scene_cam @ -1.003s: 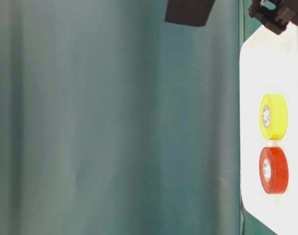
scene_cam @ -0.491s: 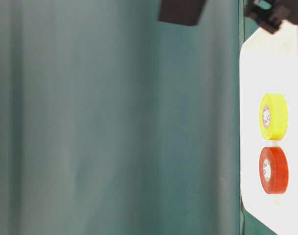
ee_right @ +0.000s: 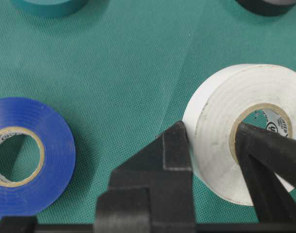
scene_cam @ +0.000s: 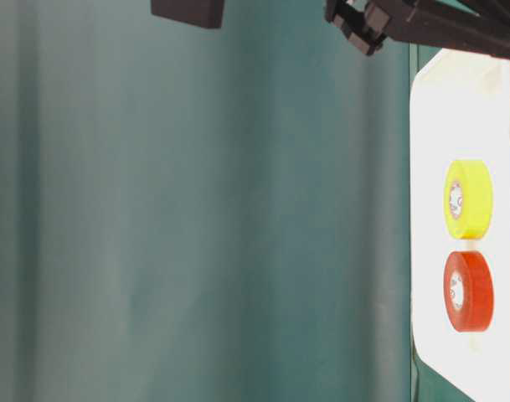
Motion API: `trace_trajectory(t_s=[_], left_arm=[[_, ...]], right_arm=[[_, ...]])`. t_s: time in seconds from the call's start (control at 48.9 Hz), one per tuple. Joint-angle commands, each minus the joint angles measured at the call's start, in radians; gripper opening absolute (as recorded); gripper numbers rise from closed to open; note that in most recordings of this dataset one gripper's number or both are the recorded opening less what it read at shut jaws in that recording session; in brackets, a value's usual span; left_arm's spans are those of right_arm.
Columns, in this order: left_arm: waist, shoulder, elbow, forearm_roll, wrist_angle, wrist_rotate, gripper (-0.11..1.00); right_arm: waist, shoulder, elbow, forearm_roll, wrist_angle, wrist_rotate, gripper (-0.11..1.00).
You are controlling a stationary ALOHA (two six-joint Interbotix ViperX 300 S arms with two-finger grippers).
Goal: Put the tape into the white case with the right arm.
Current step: 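Reach the right gripper onto the white tape roll and grasp it, then carry the white roll into the tray right of the yellow roll, release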
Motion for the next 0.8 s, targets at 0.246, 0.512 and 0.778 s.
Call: trace_trajectory(t_s=[0.246, 0.512, 0.778], left_arm=[[0.003, 0.008, -0.011, 0.000, -0.009, 0.000, 0.01], [0.003, 0.008, -0.012, 0.000, -0.009, 0.000, 0.01], [0.003, 0.008, -0.012, 0.000, -0.009, 0.000, 0.01]], right_arm=[[-0.048, -0.025, -0.046, -0.002, 0.008, -0.006, 0.03], [-0.173, -0.025, -0.037, -0.002, 0.032, -0.008, 0.03], [-0.319, -0.025, -0.034, -0.003, 0.032, -0.014, 0.03]])
